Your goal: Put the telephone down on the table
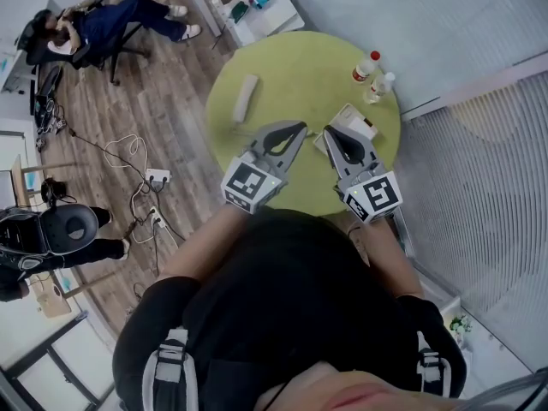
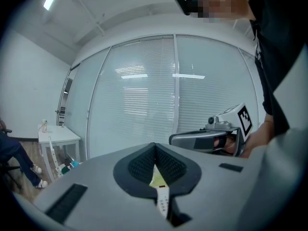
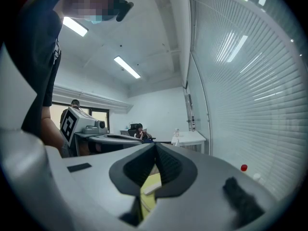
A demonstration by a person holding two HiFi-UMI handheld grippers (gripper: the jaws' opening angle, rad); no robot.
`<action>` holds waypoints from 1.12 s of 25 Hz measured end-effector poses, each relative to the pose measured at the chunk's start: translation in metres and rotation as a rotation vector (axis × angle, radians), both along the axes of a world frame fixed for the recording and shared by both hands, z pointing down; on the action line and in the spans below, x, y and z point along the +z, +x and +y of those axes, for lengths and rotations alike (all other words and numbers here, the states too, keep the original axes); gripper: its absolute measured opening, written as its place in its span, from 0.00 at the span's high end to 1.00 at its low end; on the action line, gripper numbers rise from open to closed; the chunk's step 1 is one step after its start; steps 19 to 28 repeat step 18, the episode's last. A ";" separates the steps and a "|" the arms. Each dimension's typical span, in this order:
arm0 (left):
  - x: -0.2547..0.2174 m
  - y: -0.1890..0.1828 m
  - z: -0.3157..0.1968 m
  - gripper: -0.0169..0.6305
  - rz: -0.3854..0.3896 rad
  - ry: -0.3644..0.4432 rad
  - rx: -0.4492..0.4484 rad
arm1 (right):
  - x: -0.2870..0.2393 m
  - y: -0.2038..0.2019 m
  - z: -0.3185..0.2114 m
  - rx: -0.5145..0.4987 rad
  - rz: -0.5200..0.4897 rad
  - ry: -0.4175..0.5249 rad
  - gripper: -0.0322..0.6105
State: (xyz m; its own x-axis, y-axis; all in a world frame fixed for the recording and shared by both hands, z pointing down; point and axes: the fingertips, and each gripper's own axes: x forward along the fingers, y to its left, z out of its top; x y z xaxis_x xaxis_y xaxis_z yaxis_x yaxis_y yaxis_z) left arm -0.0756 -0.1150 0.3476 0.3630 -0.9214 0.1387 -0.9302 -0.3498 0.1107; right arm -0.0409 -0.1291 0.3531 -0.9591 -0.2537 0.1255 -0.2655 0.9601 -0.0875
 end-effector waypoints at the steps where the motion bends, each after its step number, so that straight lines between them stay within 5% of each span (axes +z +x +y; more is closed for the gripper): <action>1: 0.001 0.000 0.000 0.95 -0.003 -0.003 -0.001 | 0.000 0.001 0.000 0.000 0.001 0.002 0.92; 28: 0.003 0.002 0.014 0.95 -0.006 -0.010 -0.004 | 0.001 0.003 0.012 0.004 0.010 -0.006 0.92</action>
